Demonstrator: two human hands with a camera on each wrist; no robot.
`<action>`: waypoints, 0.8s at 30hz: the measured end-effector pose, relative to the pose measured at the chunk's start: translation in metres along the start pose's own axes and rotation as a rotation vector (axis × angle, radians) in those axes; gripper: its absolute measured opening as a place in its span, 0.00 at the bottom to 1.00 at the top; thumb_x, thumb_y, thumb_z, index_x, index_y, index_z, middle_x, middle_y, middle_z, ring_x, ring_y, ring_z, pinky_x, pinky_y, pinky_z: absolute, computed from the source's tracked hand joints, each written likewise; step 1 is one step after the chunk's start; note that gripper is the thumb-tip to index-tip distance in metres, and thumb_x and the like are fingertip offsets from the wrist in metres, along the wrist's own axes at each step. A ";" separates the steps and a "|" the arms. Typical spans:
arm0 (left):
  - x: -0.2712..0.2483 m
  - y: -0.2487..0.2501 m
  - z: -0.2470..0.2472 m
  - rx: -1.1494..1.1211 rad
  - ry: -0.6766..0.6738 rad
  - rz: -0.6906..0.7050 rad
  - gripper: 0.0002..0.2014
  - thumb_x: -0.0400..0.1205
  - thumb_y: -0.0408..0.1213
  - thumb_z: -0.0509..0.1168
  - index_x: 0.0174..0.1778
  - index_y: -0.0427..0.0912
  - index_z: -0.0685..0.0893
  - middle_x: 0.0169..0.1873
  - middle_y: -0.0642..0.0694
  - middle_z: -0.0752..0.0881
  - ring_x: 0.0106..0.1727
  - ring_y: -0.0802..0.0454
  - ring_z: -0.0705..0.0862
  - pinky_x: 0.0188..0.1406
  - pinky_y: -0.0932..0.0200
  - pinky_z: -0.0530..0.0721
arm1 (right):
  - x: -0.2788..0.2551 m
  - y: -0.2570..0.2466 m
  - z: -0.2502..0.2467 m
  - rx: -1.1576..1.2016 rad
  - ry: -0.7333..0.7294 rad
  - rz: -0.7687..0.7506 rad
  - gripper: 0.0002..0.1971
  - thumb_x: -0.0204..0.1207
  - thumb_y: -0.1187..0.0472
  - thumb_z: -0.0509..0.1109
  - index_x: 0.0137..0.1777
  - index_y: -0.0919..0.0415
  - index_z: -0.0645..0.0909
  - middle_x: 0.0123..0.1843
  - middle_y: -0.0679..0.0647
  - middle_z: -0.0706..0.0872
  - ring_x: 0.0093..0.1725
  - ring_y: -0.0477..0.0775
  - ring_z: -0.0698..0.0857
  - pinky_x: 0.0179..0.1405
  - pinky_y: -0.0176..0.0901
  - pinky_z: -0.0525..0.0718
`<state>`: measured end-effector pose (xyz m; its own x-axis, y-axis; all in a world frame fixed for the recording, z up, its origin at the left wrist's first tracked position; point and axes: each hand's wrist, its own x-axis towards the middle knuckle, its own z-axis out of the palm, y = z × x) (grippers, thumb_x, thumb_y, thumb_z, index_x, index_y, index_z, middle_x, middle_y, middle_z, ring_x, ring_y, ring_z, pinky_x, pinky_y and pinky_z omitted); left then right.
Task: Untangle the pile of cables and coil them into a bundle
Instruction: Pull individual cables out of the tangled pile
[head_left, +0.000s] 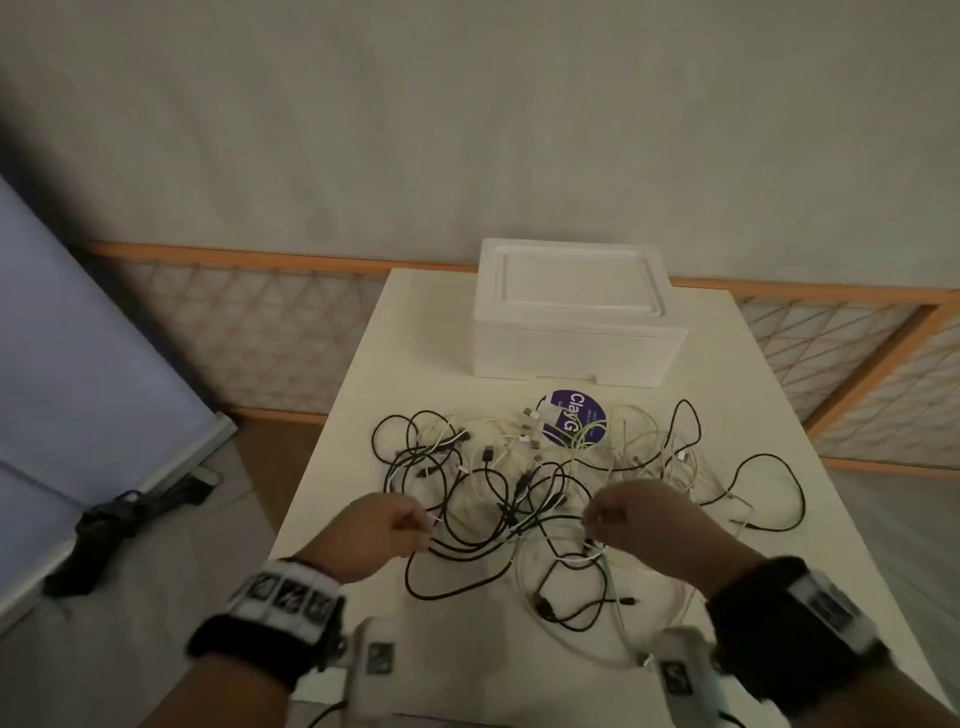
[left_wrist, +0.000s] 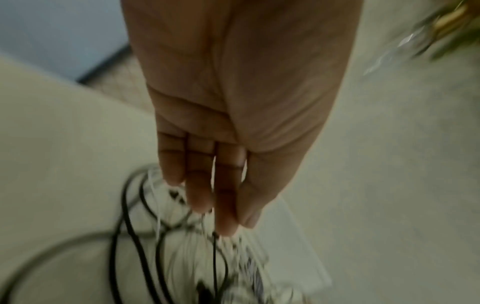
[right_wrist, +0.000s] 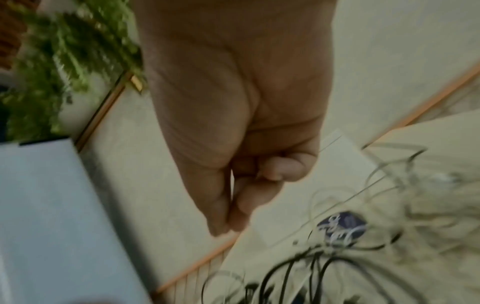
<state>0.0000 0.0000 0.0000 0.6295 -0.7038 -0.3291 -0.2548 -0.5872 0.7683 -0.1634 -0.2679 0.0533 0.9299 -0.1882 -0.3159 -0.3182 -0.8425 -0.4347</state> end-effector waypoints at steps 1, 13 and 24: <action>0.014 0.000 0.008 -0.007 -0.036 0.002 0.06 0.76 0.31 0.72 0.39 0.48 0.86 0.31 0.55 0.88 0.31 0.65 0.84 0.35 0.70 0.81 | 0.013 -0.007 0.007 -0.015 0.028 -0.022 0.07 0.76 0.52 0.69 0.50 0.47 0.87 0.41 0.38 0.83 0.43 0.40 0.81 0.43 0.33 0.76; 0.072 0.010 0.072 0.170 -0.276 -0.032 0.08 0.79 0.42 0.66 0.48 0.43 0.85 0.43 0.44 0.90 0.41 0.50 0.88 0.45 0.53 0.86 | 0.079 -0.011 0.054 -0.591 -0.105 -0.025 0.12 0.80 0.56 0.62 0.57 0.54 0.85 0.53 0.53 0.85 0.55 0.58 0.84 0.50 0.51 0.84; 0.102 0.057 0.031 -0.172 0.256 0.149 0.10 0.78 0.46 0.71 0.32 0.50 0.86 0.35 0.42 0.85 0.36 0.50 0.83 0.43 0.51 0.82 | 0.069 -0.026 -0.043 0.737 0.276 0.017 0.12 0.80 0.60 0.67 0.39 0.61 0.88 0.27 0.45 0.81 0.24 0.38 0.76 0.26 0.23 0.70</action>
<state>0.0271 -0.1181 -0.0066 0.7642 -0.6406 -0.0748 -0.2437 -0.3941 0.8862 -0.0829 -0.2805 0.0793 0.9053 -0.3978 -0.1490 -0.2835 -0.3047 -0.9093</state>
